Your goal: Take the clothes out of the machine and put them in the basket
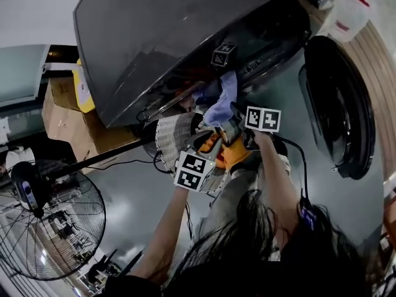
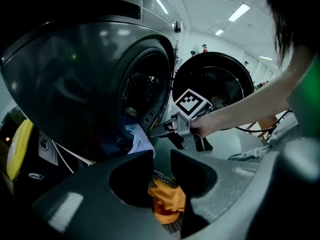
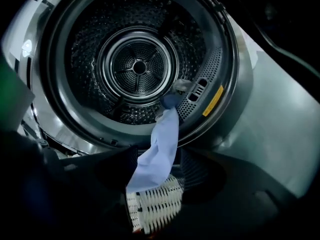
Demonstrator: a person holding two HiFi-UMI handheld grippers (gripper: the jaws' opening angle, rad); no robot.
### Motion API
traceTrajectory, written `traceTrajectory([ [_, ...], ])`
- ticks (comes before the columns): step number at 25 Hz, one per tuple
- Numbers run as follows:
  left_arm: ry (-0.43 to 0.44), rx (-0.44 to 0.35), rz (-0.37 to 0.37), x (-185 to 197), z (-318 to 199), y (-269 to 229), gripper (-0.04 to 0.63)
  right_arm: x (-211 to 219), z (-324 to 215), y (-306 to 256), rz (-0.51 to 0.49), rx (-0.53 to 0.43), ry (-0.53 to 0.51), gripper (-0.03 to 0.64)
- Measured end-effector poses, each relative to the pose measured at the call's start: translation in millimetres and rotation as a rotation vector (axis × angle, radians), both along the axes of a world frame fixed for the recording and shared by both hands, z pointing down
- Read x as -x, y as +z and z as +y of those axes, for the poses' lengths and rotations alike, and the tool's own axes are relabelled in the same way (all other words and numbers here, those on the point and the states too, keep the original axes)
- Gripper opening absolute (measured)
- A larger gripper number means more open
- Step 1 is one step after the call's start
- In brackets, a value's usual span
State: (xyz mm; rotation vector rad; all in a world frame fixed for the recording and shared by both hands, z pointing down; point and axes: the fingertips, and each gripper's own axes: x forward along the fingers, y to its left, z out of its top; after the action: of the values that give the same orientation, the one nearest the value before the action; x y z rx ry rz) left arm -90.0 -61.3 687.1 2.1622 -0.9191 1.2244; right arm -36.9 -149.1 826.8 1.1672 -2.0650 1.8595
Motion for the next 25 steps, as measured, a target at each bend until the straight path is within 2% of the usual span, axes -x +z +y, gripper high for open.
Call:
traceTrajectory([
  [9, 0.003, -0.012, -0.027, 32, 5, 11, 0.115, 20, 6, 47, -0.050, 0.105, 0.089, 0.281],
  [10, 0.000, -0.012, -0.029, 35, 6, 12, 0.115, 24, 8, 50, -0.054, 0.114, 0.084, 0.270],
  [12, -0.003, -0.010, -0.033, 38, 9, 12, 0.115, 29, 11, 52, -0.054, 0.121, 0.068, 0.194],
  [14, -0.001, -0.009, -0.034, 40, 10, 12, 0.117, 27, 11, 47, -0.054, 0.107, 0.070, 0.041],
  [15, 0.000, -0.007, -0.033, 40, 11, 12, 0.116, 25, 11, 42, -0.064, 0.096, 0.079, 0.025],
  [20, 0.014, 0.014, -0.033, 30, 16, 7, 0.115, 10, 8, -6, -0.206, 0.023, 0.172, 0.025],
  [25, 0.044, 0.005, -0.005, -1, 10, -5, 0.115, -32, 13, -64, -0.234, -0.068, 0.227, 0.023],
])
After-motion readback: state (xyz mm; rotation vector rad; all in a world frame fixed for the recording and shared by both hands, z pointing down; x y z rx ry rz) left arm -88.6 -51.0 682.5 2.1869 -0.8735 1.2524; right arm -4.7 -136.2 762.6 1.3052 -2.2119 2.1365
